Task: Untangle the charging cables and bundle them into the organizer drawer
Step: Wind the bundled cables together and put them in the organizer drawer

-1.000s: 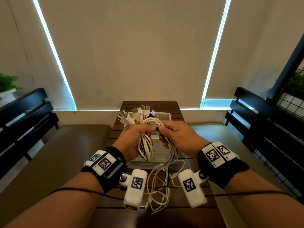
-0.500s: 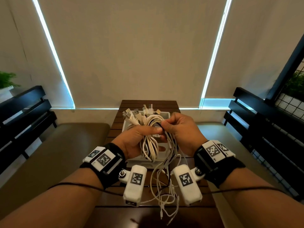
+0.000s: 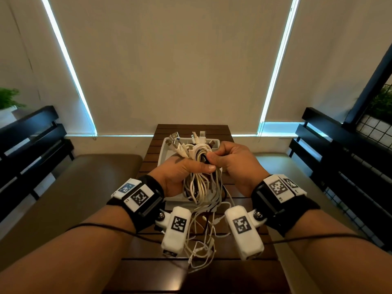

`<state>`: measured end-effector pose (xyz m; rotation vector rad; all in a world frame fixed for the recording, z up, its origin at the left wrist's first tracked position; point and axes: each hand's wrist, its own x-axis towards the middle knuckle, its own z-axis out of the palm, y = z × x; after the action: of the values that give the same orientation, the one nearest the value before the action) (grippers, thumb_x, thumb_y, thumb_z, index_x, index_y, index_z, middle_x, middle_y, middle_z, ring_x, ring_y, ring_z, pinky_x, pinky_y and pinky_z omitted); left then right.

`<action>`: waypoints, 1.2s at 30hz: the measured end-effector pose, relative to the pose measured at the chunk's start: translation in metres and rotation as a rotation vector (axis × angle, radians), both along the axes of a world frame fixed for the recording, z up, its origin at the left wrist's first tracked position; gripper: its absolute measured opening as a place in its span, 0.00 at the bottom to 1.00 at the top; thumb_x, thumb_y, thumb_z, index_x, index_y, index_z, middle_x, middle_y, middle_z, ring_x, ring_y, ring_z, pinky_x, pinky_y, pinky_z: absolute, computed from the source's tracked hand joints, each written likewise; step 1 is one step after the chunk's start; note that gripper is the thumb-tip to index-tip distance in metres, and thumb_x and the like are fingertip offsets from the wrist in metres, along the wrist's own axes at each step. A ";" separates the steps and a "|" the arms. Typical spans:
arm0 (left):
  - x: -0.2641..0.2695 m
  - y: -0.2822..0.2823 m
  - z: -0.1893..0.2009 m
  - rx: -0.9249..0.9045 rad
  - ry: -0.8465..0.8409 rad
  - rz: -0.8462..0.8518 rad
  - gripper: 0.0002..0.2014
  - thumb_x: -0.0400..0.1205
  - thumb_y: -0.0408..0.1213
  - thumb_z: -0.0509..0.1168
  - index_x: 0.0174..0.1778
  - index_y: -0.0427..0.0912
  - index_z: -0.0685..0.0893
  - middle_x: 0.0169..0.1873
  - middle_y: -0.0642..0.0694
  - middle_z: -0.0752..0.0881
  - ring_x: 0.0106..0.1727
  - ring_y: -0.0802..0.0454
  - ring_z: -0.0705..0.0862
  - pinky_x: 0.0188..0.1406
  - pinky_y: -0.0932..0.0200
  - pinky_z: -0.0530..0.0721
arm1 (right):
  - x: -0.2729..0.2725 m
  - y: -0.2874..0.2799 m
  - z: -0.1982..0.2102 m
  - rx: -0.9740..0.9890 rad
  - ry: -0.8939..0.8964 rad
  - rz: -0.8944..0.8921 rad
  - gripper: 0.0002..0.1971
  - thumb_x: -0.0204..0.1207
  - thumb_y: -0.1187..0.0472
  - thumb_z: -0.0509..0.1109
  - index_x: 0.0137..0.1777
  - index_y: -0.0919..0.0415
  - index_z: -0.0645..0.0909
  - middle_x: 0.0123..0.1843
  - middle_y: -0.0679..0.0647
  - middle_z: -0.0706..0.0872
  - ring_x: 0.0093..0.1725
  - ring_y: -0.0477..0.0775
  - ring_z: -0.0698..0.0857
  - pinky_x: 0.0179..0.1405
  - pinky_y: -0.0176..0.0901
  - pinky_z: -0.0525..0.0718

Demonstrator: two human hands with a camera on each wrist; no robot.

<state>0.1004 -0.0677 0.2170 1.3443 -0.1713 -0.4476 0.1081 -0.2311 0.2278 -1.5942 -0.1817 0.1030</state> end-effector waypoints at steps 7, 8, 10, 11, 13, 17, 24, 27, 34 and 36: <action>-0.001 -0.002 -0.005 -0.011 -0.027 -0.012 0.22 0.71 0.26 0.75 0.61 0.34 0.83 0.53 0.29 0.83 0.58 0.30 0.82 0.68 0.28 0.75 | -0.006 0.000 -0.007 0.189 0.164 0.063 0.10 0.73 0.64 0.73 0.33 0.58 0.77 0.41 0.56 0.87 0.46 0.58 0.85 0.45 0.56 0.83; -0.001 -0.003 -0.006 -0.016 -0.033 -0.009 0.21 0.71 0.26 0.75 0.60 0.35 0.83 0.52 0.30 0.85 0.58 0.30 0.83 0.67 0.29 0.76 | -0.006 0.000 -0.008 0.204 0.173 0.070 0.09 0.73 0.64 0.74 0.34 0.58 0.77 0.42 0.56 0.87 0.48 0.60 0.85 0.48 0.59 0.83; -0.002 -0.005 -0.009 -0.019 -0.042 0.004 0.19 0.72 0.26 0.74 0.59 0.36 0.85 0.49 0.33 0.87 0.56 0.32 0.85 0.63 0.33 0.81 | -0.007 -0.001 -0.008 0.224 0.182 0.078 0.09 0.71 0.63 0.74 0.34 0.59 0.77 0.43 0.58 0.87 0.50 0.62 0.84 0.53 0.62 0.81; -0.002 -0.005 -0.010 -0.026 -0.044 0.006 0.18 0.72 0.25 0.73 0.58 0.36 0.86 0.48 0.34 0.88 0.54 0.33 0.86 0.61 0.35 0.83 | -0.007 -0.001 -0.007 0.231 0.186 0.080 0.08 0.69 0.63 0.75 0.34 0.60 0.77 0.42 0.58 0.87 0.50 0.62 0.84 0.52 0.61 0.80; -0.004 -0.007 -0.010 -0.038 -0.045 -0.001 0.18 0.72 0.25 0.73 0.59 0.36 0.86 0.47 0.35 0.89 0.52 0.36 0.88 0.58 0.39 0.85 | -0.009 0.000 -0.006 0.260 0.192 0.093 0.10 0.63 0.61 0.76 0.34 0.60 0.77 0.41 0.57 0.87 0.50 0.63 0.83 0.52 0.61 0.79; -0.008 -0.010 -0.008 -0.064 -0.041 0.001 0.16 0.73 0.26 0.73 0.57 0.37 0.86 0.45 0.37 0.89 0.48 0.40 0.89 0.52 0.45 0.88 | -0.008 0.001 -0.007 0.297 0.220 0.101 0.10 0.58 0.60 0.78 0.32 0.58 0.78 0.43 0.60 0.87 0.52 0.65 0.83 0.63 0.70 0.77; -0.013 -0.022 -0.012 -0.098 0.025 0.142 0.21 0.66 0.25 0.72 0.56 0.29 0.85 0.46 0.30 0.87 0.49 0.34 0.87 0.55 0.40 0.86 | -0.013 0.003 -0.014 0.379 0.284 0.153 0.16 0.63 0.57 0.79 0.44 0.67 0.82 0.45 0.65 0.88 0.45 0.63 0.88 0.51 0.57 0.88; -0.014 -0.022 -0.011 -0.123 0.050 0.205 0.24 0.67 0.29 0.75 0.59 0.25 0.83 0.50 0.27 0.85 0.51 0.32 0.85 0.60 0.32 0.82 | -0.013 -0.001 -0.021 0.196 0.247 0.166 0.40 0.57 0.41 0.84 0.63 0.66 0.76 0.59 0.68 0.86 0.58 0.67 0.87 0.60 0.65 0.84; -0.016 -0.029 -0.006 -0.138 -0.028 0.269 0.10 0.74 0.29 0.72 0.50 0.29 0.84 0.40 0.34 0.88 0.45 0.39 0.91 0.40 0.46 0.90 | -0.021 0.003 -0.019 0.032 0.221 0.503 0.22 0.67 0.68 0.76 0.62 0.60 0.82 0.59 0.62 0.88 0.64 0.63 0.85 0.66 0.61 0.81; -0.016 -0.031 -0.008 -0.087 -0.021 0.287 0.17 0.68 0.36 0.77 0.48 0.31 0.86 0.42 0.31 0.88 0.51 0.30 0.89 0.50 0.32 0.88 | -0.019 0.006 -0.016 -0.037 0.217 0.448 0.20 0.66 0.72 0.76 0.60 0.65 0.83 0.57 0.66 0.88 0.60 0.69 0.86 0.62 0.67 0.82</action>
<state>0.0841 -0.0988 0.2091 1.2648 -0.0137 -0.1820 0.0887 -0.2246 0.2120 -1.5436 -0.3663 0.6260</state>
